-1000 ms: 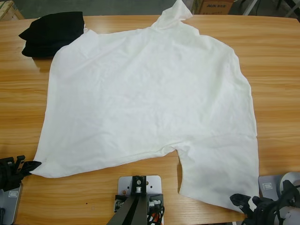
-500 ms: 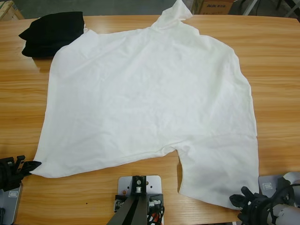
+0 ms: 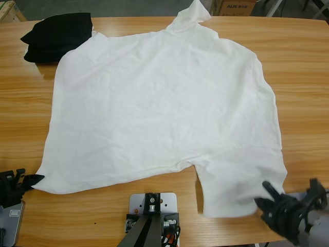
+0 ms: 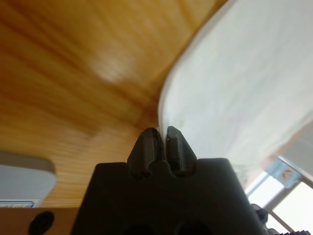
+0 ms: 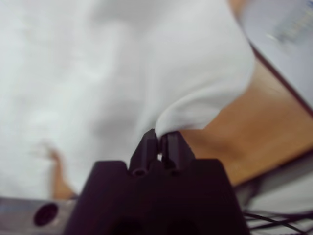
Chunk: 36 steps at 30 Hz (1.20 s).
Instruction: Fold clothes
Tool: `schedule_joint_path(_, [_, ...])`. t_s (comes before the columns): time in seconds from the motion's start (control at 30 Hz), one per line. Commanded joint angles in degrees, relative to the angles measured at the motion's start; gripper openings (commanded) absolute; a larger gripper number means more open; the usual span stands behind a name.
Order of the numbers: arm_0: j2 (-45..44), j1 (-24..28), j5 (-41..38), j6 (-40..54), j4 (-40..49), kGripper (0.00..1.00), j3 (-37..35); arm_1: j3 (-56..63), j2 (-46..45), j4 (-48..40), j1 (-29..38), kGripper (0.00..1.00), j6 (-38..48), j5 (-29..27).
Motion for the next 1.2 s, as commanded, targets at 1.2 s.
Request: schedule_joint_path(1.2, [16.22,22.83,5.13,22.86,-14.16,0.0,-11.01,-1.02,4.23,-44.68,-70.38,0.0,-88.27,8.72])
